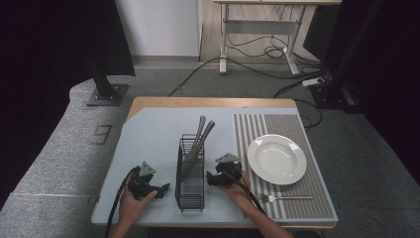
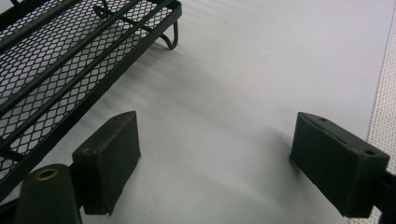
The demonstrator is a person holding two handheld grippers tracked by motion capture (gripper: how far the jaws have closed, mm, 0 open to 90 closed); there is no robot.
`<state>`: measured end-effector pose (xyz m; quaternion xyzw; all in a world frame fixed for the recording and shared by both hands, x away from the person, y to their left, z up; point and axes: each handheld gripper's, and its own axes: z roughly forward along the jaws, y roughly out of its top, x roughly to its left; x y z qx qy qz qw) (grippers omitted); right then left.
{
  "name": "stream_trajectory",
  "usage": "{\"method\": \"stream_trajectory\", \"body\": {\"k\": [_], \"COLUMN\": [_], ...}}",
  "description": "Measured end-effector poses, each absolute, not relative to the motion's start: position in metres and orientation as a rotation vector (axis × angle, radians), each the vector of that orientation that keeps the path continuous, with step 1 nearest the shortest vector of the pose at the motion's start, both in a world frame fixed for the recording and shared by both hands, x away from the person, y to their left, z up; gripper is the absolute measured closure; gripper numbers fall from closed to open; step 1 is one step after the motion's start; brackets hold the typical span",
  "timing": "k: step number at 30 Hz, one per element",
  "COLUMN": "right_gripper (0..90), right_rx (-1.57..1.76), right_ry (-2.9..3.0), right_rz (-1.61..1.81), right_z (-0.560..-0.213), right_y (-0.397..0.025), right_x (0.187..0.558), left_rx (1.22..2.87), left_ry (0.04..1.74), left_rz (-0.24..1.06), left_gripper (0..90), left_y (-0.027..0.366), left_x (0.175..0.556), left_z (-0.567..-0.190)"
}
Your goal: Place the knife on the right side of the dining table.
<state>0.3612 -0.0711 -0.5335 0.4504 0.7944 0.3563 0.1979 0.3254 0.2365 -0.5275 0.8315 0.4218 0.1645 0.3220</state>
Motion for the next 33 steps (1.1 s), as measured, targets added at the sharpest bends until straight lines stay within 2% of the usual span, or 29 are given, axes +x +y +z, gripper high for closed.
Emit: {"method": "stream_trajectory", "body": {"k": [12, 18, 22, 33], "right_gripper": [17.0, 18.5, 18.4, 17.8], "right_rx": [1.307, 1.342, 1.315, 1.203], "right_ry": [2.183, 2.126, 2.066, 2.044], "right_rz": [1.102, 1.246, 1.349, 1.419], "right_z": [-0.527, -0.500, -0.468, -0.419], "right_y": [-0.084, -0.102, -0.110, -0.106], "right_x": [0.365, 0.366, 0.361, 0.366], "left_rx": [2.182, 2.182, 2.184, 2.181], "left_ry": [1.107, 1.107, 1.107, 1.108], "left_rz": [0.433, 0.433, 0.432, 0.431], "left_gripper": [5.7, 5.6, 5.7, 5.6], "left_y": [0.236, 0.237, 0.237, 0.236], "left_x": [0.326, 0.326, 0.325, 0.325], "left_z": [-0.528, -0.528, -0.527, -0.528]}}
